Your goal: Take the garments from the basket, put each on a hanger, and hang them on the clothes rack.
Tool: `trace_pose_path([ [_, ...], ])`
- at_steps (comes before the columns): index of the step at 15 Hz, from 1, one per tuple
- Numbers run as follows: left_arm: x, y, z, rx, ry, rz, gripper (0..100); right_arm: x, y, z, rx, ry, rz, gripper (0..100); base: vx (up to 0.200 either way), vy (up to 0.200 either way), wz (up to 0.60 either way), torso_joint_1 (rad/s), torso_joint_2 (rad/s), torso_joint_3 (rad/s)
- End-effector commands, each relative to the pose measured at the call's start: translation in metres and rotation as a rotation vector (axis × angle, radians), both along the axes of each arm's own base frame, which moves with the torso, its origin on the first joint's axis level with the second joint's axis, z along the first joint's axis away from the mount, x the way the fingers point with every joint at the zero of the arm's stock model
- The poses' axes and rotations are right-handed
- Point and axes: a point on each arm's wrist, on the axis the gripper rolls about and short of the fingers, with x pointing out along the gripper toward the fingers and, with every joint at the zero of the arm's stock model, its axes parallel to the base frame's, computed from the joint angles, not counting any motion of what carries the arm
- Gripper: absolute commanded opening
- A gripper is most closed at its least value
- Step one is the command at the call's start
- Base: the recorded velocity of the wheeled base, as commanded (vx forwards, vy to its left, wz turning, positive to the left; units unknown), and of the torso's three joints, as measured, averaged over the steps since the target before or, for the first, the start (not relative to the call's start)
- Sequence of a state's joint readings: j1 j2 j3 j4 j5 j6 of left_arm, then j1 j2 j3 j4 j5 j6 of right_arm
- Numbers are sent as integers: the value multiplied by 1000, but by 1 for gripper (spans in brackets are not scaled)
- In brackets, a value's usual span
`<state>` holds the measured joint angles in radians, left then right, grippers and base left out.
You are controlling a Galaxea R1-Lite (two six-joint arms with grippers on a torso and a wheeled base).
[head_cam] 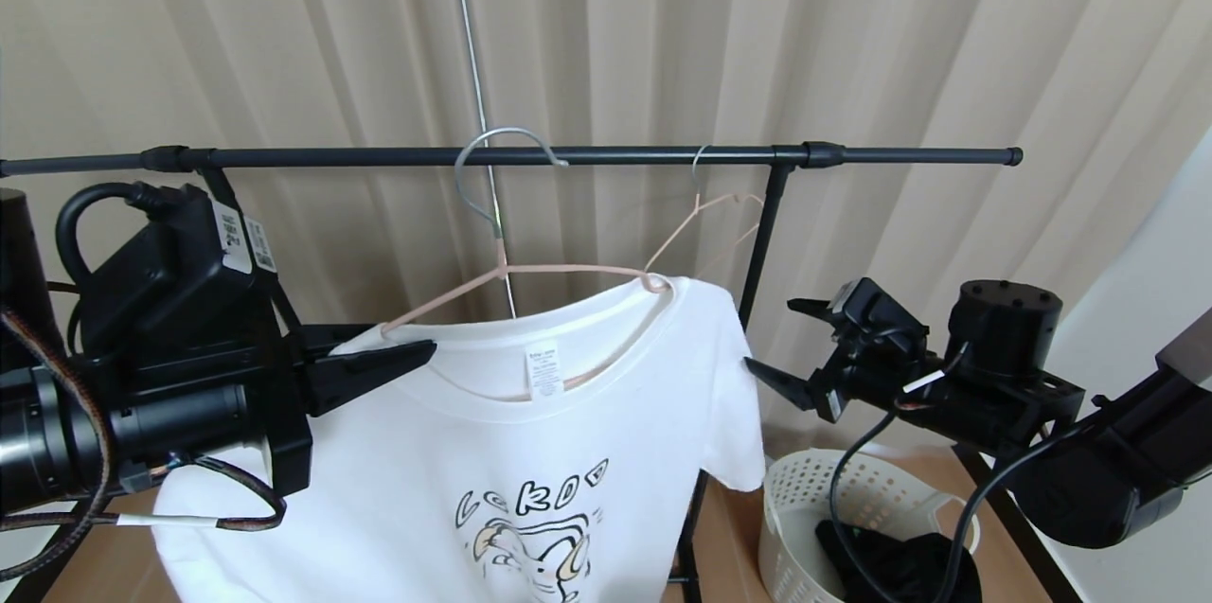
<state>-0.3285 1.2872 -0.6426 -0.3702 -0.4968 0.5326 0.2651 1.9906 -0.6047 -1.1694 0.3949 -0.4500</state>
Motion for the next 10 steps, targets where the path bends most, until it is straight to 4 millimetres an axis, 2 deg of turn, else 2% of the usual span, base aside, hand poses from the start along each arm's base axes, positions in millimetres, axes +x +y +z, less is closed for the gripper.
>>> trace_pose_path([
  [1,3,9,-7,6,25,47,0,0,0,2,4,-13,1,100,0,0,0,0,0,0],
  [7,2,24,-24,24,85,121,0,1,1,0,7,-22,3,100,0,0,0,0,0,0],
  [8,2,29,-35,37,126,144,0,1,1,0,6,-22,1,100,0,0,0,0,0,0],
  [10,4,31,-44,46,163,159,0,1,1,0,5,-23,3,100,0,0,0,0,0,0],
])
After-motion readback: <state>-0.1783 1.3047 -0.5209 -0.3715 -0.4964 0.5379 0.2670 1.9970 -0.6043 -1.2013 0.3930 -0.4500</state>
